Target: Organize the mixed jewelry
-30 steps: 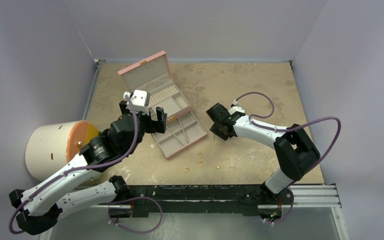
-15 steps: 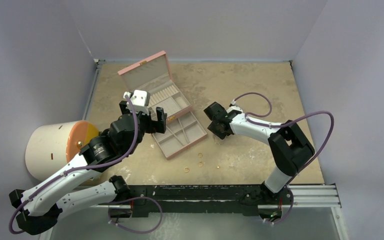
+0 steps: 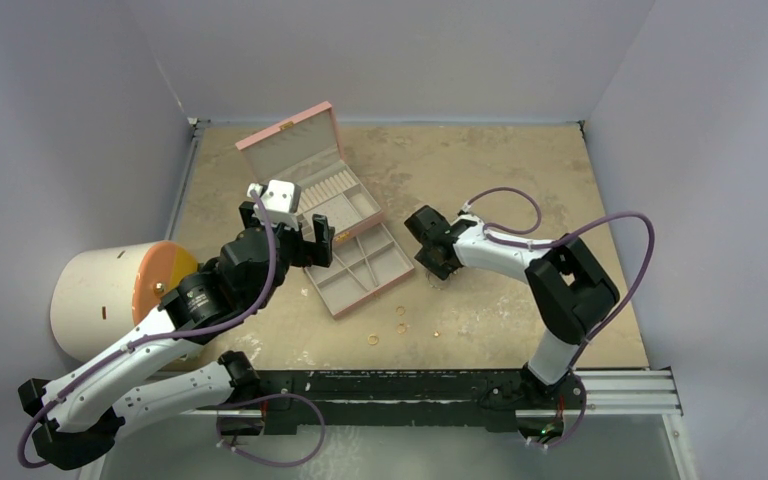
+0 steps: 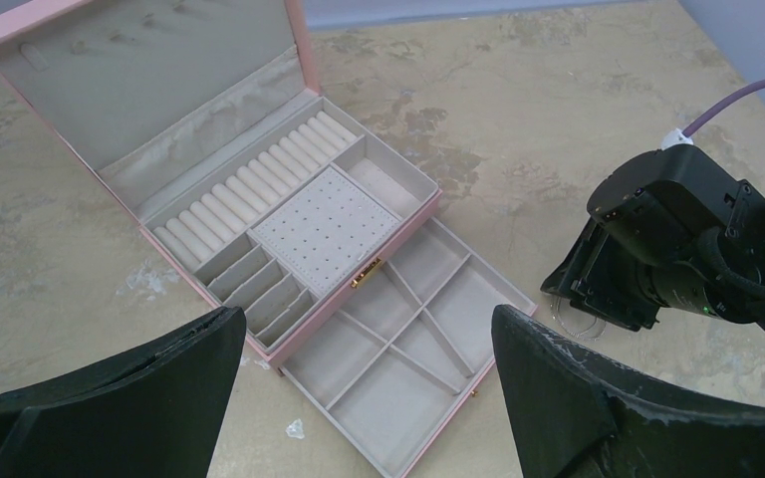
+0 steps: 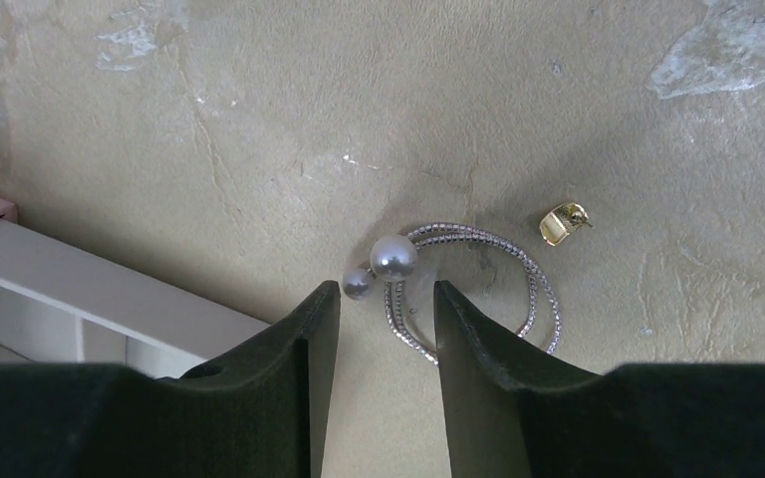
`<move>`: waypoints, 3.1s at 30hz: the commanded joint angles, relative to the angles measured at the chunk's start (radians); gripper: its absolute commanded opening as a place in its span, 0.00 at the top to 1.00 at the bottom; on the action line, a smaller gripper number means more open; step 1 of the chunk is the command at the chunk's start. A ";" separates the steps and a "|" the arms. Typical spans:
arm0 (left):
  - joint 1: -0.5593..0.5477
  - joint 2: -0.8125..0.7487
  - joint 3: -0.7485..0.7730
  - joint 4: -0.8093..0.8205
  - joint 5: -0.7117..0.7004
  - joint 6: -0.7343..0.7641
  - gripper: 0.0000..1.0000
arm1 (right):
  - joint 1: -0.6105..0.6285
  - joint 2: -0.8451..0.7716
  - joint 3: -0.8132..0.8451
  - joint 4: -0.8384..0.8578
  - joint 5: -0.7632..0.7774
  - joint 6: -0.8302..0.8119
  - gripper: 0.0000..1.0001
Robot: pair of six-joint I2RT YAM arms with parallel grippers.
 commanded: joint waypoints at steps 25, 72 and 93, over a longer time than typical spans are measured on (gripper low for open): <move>-0.005 0.000 -0.006 0.036 -0.025 -0.002 0.06 | 0.002 0.022 -0.008 -0.004 0.071 -0.003 0.82; -0.005 -0.029 -0.002 0.029 -0.053 0.008 0.06 | 0.059 -0.286 -0.080 0.260 -0.168 -0.675 1.00; -0.005 -0.098 -0.018 0.039 -0.117 0.003 0.03 | 0.187 -0.007 0.145 0.308 -0.270 -0.838 1.00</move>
